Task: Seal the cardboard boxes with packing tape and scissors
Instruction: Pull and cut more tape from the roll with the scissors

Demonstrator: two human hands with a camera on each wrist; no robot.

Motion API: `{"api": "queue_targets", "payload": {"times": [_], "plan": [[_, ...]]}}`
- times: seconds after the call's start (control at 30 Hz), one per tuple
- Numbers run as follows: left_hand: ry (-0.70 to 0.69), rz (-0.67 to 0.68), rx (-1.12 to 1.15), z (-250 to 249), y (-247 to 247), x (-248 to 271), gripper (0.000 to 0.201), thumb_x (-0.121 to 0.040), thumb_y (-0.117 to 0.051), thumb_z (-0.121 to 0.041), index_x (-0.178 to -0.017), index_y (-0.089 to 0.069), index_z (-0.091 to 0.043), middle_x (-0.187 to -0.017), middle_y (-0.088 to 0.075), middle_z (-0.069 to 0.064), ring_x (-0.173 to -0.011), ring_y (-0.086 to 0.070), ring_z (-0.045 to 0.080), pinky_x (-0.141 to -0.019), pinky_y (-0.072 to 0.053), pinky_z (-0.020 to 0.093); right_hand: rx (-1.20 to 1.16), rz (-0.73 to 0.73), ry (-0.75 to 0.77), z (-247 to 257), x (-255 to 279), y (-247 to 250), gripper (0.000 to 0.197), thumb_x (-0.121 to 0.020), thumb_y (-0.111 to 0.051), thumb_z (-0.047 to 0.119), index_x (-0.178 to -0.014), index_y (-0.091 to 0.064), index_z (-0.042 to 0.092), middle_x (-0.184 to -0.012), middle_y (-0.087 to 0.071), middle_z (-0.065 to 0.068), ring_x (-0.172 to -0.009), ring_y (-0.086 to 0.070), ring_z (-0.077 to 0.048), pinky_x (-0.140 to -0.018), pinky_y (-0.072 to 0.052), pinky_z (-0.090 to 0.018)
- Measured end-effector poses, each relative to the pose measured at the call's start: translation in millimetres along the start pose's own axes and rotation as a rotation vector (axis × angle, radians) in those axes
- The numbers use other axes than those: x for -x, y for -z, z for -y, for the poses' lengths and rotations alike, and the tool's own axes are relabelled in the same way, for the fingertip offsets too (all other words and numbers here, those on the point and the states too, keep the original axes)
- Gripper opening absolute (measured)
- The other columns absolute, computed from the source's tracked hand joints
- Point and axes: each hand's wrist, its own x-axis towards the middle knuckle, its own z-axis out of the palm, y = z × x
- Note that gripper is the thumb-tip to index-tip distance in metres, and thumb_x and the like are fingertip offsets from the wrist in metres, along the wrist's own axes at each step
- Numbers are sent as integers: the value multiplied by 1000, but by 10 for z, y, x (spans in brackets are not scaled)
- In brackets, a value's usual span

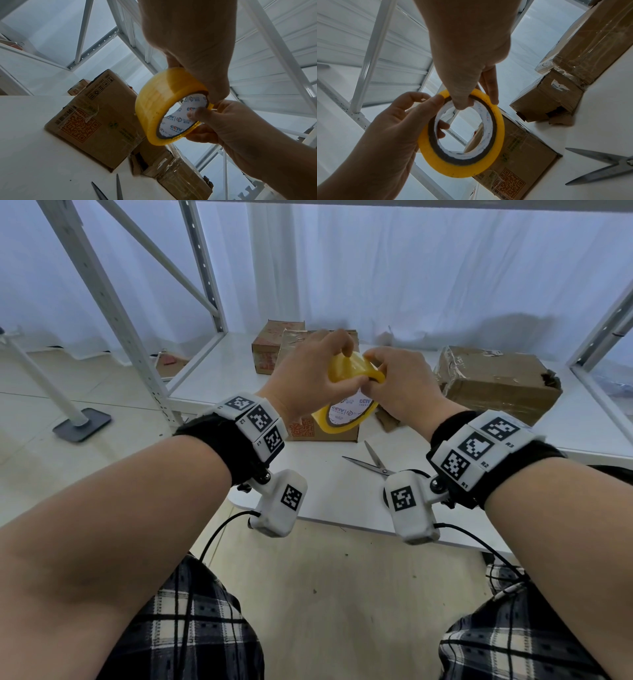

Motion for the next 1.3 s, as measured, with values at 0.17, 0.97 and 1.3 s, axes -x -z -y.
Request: {"api": "queue_targets", "payload": {"times": [0.17,0.97,1.3], "plan": [[0,-25,30,7,-6,12,36,-79,-71,-40,-84,-45,-16,-83,-49,-2,-68,-40,9,-61,-35,23,-9,4,-8,35,35,35,45,-88,-64,26,-131,-55,17,-118,-65,-5,-106,-59,-21,-83,-39,-24],[68,34,153,-83,18,52,34,-83,-70,-36,-100,-47,-19,-79,-60,0,-64,-57,19,-59,-51,32,-27,7,-23,99,74,71,46,-87,-63,24,-131,-55,19,-116,-66,-5,-107,-60,-21,-80,-38,-24],[75,36,169,-120,-6,52,33,-85,-69,-33,-104,-46,-20,-82,-62,8,-63,-58,25,-56,-50,33,-49,6,-42,112,89,121,46,-87,-63,20,-132,-54,18,-119,-64,-7,-106,-58,-22,-81,-37,-23]]}}
